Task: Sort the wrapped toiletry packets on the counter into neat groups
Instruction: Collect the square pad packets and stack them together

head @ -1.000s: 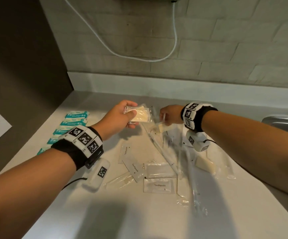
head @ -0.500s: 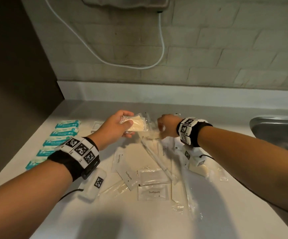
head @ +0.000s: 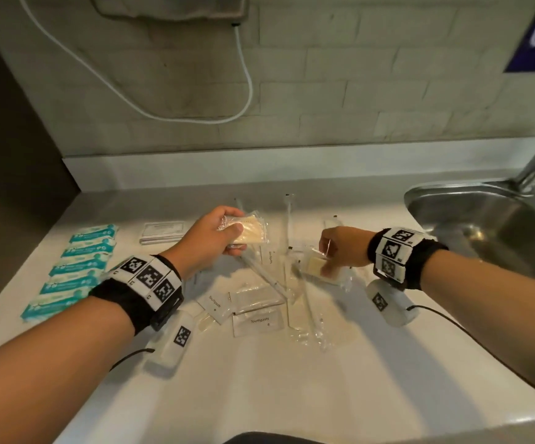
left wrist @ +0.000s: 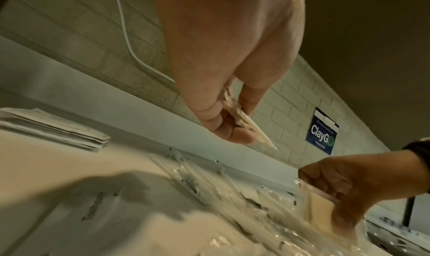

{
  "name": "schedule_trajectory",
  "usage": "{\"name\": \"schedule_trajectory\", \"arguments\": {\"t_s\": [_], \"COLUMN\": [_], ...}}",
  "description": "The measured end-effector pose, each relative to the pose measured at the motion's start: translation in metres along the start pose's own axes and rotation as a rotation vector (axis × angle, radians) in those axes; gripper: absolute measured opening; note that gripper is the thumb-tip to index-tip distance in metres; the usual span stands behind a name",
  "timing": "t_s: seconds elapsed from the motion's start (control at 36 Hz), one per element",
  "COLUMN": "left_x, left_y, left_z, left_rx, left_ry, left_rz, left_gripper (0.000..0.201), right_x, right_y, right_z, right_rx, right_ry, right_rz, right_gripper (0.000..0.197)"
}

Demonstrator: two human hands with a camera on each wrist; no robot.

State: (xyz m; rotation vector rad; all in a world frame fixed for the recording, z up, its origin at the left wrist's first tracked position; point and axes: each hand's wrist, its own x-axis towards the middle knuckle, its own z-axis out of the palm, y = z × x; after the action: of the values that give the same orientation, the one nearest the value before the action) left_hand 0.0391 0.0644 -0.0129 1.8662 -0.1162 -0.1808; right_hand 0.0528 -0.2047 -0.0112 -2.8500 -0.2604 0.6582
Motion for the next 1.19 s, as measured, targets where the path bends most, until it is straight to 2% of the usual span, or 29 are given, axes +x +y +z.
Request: {"name": "schedule_trajectory", "arguments": {"t_s": [0.11, 0.17, 0.22, 0.33, 0.44, 0.56, 0.61, 0.72, 0.83, 0.89, 1.03, 1.11, 1.14, 1.19], "left_x": [-0.004, -0.007, -0.008, -0.012, -0.016, -0.021, -0.025, -0.034, -0.046, -0.05, -0.06, -0.065, -0.067, -0.069], "left_y": [0.005, 0.006, 0.008, 0.01, 0.011, 0.008, 0.004, -0.001, -0.003, -0.003, 0.005, 0.008, 0.009, 0.006], "left_z": [0.009, 0.011, 0.012, 0.012, 0.014, 0.017, 0.019, 0.02, 0.022, 0.026, 0.028, 0.026, 0.026, 0.026], "left_rx": [0.01, 0.014, 0.015, 0.03, 0.029, 0.015, 0.026, 0.036, -0.037, -0.04, -0.17, -0.264, -0.248, -0.173], "left_ry": [-0.017, -0.016, -0.011, -0.003, 0.012, 0.025, 0.027, 0.024, -0.083, -0.096, -0.074, -0.088, -0.101, -0.115], "left_rz": [0.007, 0.001, -0.008, -0.019, -0.031, -0.053, -0.065, -0.088, -0.157, -0.152, -0.152, -0.169, -0.16, -0.142], "left_gripper": [0.021, 0.021, 0.021, 0.023, 0.024, 0.026, 0.026, 0.026, 0.024, 0.024, 0.023, 0.047, 0.048, 0.037], "right_x": [-0.007, -0.008, -0.009, -0.014, -0.017, -0.021, -0.024, -0.036, -0.049, -0.051, -0.044, -0.04, -0.038, -0.037], "right_y": [0.011, 0.013, 0.011, -0.001, -0.005, -0.005, -0.007, -0.022, -0.051, -0.066, -0.084, -0.09, -0.092, -0.096], "right_z": [0.013, 0.017, 0.02, 0.019, 0.021, 0.02, 0.016, 0.005, -0.002, -0.002, 0.003, 0.007, 0.009, 0.013], "right_rx": [0.041, 0.011, -0.035, -0.146, -0.203, -0.126, -0.087, -0.007, 0.095, 0.139, 0.196, 0.223, 0.23, 0.248], "right_ry": [-0.061, -0.058, -0.05, -0.054, 0.026, 0.068, 0.073, 0.082, 0.099, 0.102, 0.213, 0.275, 0.295, 0.325], "right_rz": [0.116, 0.135, 0.128, 0.107, 0.055, 0.01, -0.033, -0.19, -0.356, -0.411, -0.443, -0.462, -0.469, -0.474], "right_gripper": [0.068, 0.084, 0.088, 0.077, 0.068, 0.037, 0.027, 0.029, 0.031, 0.033, 0.034, 0.037, 0.04, 0.049]}}
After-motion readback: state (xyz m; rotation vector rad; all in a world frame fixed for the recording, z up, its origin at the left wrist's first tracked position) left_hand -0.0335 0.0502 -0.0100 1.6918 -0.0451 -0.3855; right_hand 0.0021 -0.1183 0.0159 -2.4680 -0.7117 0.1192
